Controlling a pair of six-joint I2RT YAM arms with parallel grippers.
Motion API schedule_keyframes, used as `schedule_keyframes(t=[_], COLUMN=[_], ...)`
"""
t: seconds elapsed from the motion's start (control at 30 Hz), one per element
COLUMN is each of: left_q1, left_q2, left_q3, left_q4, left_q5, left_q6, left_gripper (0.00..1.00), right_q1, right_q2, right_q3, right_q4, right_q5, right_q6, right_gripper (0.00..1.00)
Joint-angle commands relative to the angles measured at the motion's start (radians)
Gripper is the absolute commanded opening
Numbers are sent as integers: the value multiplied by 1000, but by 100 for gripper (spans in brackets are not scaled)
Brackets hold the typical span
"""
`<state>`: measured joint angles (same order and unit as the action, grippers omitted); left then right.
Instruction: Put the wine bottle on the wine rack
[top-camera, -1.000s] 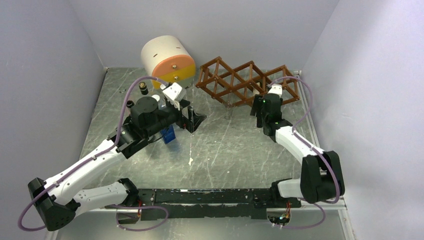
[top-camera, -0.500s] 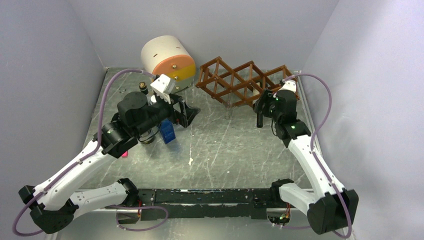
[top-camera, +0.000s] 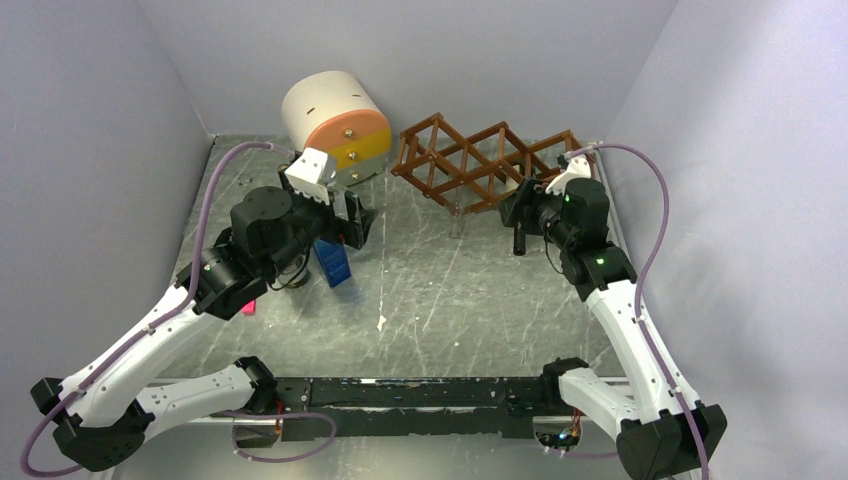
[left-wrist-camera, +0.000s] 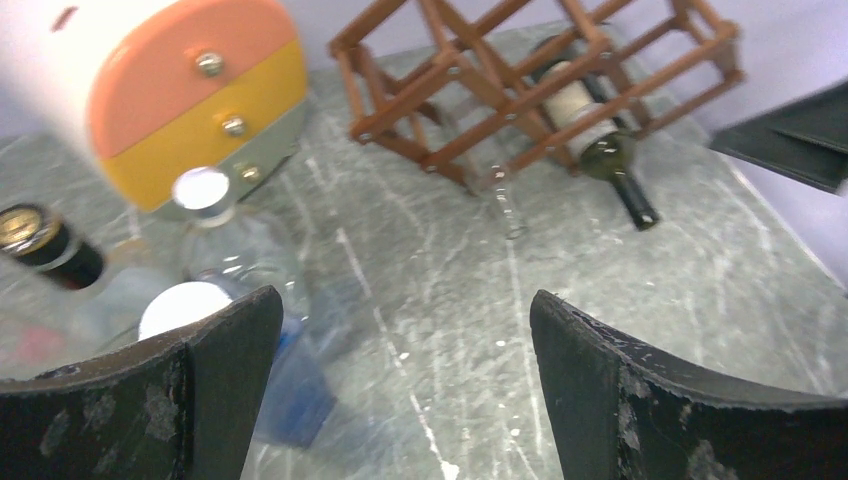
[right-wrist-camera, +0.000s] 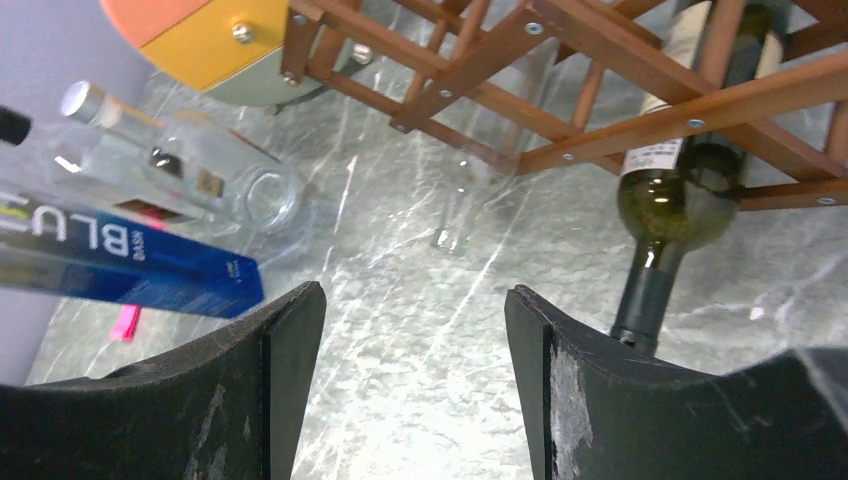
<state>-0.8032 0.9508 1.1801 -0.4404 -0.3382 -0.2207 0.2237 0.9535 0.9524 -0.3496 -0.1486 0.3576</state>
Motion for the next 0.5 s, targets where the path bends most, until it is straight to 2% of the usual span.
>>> schedule_keyframes(t=[0.0,0.17,0.33,0.47], left_q1=[-4,-2,16,103], left_q2=[11,27,63,115], left_q3=[67,59,43,65], left_q4=[-79,-145,-177,-223], left_q5=[-204,-295,-234,-173], left_q6=[-22,-119,-137,-137], left_gripper=[98,98,97,98], right_q1=[-3,-3,-3,-4], right_q2=[-38,-81,-114,-138], right_q3=[-9,-43,-76,-97], right_q4=[12,21,22,22], right_q5=[-131,-166,-194,-206], right_q6=[-40,-16,5,20], right_gripper=[70,71,71,71])
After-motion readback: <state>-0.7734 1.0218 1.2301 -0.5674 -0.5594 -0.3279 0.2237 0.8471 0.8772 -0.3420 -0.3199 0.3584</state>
